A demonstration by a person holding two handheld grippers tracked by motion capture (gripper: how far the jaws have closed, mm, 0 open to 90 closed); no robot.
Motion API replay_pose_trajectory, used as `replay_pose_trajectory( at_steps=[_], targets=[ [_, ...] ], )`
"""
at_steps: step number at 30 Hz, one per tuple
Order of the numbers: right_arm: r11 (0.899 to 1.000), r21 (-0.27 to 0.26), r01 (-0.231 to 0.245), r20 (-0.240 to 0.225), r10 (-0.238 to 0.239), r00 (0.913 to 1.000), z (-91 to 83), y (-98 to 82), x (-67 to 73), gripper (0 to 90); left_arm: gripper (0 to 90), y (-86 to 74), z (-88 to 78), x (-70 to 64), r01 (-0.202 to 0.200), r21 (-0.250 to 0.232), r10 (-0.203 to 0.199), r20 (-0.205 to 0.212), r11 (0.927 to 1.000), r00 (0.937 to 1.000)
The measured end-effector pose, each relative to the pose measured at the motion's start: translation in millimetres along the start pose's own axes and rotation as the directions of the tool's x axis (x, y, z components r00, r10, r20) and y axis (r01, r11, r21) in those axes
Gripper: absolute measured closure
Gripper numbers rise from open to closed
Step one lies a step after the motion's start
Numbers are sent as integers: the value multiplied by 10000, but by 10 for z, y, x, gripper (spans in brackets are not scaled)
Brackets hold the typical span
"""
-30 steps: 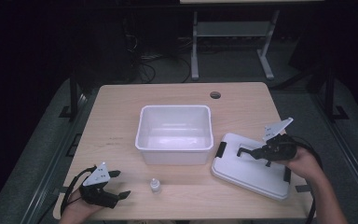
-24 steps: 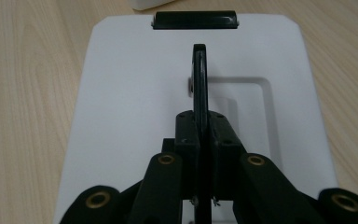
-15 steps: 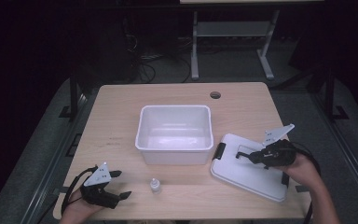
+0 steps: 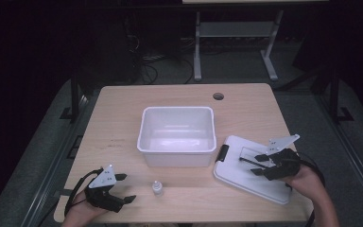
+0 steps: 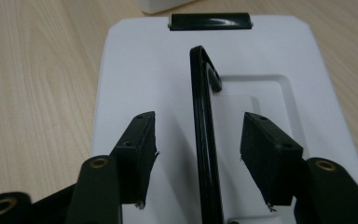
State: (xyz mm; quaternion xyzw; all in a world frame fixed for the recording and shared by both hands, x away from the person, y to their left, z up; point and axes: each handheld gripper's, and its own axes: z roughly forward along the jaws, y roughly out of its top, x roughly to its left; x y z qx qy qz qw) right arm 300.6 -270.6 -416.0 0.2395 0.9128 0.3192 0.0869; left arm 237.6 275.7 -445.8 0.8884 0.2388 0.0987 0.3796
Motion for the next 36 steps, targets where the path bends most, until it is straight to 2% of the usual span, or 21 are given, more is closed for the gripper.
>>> replay_pose_trajectory(
  at_steps=[3,6,12,18,24,25,26,31,33,35,36],
  targets=[
    [9997,-204,92,211,-87,9997,-30,5,41,411,177,45,10,-2,-258,197,253,226,9995,9994],
    [9995,-300,91,411,-78,9991,-40,1,61,383,177,71,28,-26,-361,339,344,478,9988,9983],
    [9994,-336,103,387,-90,9992,-28,22,85,354,221,116,27,-47,-784,539,718,1148,9955,9908],
    [9996,-225,151,395,-142,9991,-6,40,99,342,234,246,37,-56,-1410,990,1267,1388,9850,9822],
    [9992,-377,114,413,-99,9991,-40,19,95,331,251,386,43,-62,-1823,1318,1616,1538,9744,9748],
    [9991,-405,107,407,-91,9991,-45,16,93,329,251,405,49,-73,-1804,1306,1596,1555,9749,9749],
    [9991,-412,96,384,-80,9992,-47,15,93,329,251,428,50,-75,-1946,1375,1726,1566,9712,9725],
    [9994,-305,159,329,-149,9993,-33,11,101,325,262,505,83,-81,-2054,1416,1802,1719,9684,9685],
    [9992,-369,137,327,-125,9994,-36,7,103,321,265,536,108,-74,-2141,1489,1838,1939,9654,9636],
    [9991,-392,131,326,-118,9994,-38,6,102,320,265,558,131,-80,-2141,1531,1813,2032,9647,9622],
    [9991,-409,116,322,-103,9994,-43,4,101,320,266,575,144,-81,-2220,1609,1872,2062,9617,9604]
  ],
)
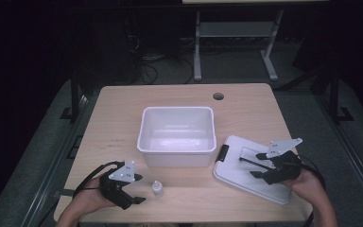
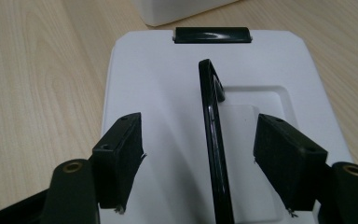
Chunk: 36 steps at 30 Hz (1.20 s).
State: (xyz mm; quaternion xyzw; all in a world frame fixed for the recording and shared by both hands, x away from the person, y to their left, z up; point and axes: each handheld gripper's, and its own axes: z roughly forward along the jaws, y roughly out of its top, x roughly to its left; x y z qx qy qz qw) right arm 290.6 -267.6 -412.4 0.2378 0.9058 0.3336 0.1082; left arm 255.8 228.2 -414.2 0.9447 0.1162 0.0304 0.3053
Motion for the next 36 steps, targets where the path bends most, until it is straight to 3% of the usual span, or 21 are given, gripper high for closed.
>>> replay_pose_trajectory(
  at_steps=[9,20,36],
  targets=[
    [10000,-7,27,68,-27,10000,-24,-9,1,310,321,116,56,43,-137,48,136,273,9999,9995],
    [9999,-92,76,26,-76,10000,-39,-17,-3,310,367,246,149,68,-574,312,556,570,9979,9968],
    [9999,-113,40,38,-40,10000,-54,-30,5,308,441,320,236,104,-527,366,497,796,9979,9956]
  ],
)
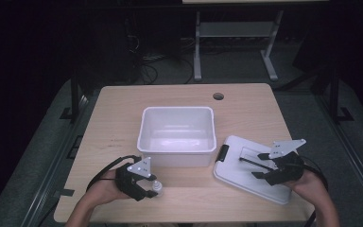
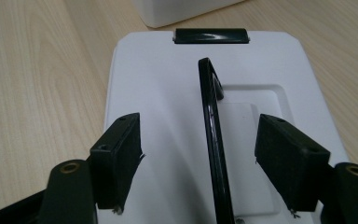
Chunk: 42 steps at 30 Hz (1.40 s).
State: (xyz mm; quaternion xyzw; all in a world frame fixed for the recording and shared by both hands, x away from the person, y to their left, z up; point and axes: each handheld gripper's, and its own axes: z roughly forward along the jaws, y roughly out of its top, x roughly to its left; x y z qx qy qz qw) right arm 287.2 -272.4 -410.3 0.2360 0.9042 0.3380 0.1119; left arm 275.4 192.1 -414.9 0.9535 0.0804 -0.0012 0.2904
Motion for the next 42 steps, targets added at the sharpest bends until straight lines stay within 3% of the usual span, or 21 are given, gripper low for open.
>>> replay_pose_trajectory(
  at_steps=[23,42],
  targets=[
    [9999,-26,108,107,-108,9999,-31,14,14,304,534,65,112,28,-295,449,285,230,9986,9993],
    [9999,-76,128,94,-128,9999,-34,18,16,300,587,74,138,44,-287,552,271,305,9981,9992]
  ],
)
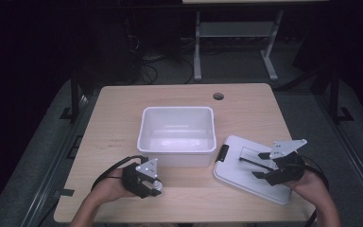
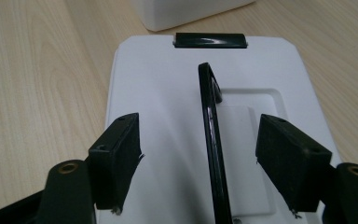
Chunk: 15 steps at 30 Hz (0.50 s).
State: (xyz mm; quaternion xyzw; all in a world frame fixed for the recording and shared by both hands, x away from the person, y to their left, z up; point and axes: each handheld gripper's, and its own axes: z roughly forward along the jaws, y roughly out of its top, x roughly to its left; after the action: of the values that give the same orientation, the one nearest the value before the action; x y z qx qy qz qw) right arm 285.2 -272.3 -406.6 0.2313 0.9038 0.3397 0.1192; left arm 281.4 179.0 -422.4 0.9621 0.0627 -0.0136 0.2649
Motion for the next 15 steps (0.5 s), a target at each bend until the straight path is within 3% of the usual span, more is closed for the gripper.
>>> replay_pose_trajectory(
  at_steps=[8,15],
  targets=[
    [10000,-9,0,0,0,10000,4,0,3,297,597,-7,-24,-1,-37,-30,37,-41,10000,10000],
    [10000,50,-3,13,3,10000,10,4,8,297,598,-4,-170,-24,-117,-82,115,-203,9999,9997]
  ],
)
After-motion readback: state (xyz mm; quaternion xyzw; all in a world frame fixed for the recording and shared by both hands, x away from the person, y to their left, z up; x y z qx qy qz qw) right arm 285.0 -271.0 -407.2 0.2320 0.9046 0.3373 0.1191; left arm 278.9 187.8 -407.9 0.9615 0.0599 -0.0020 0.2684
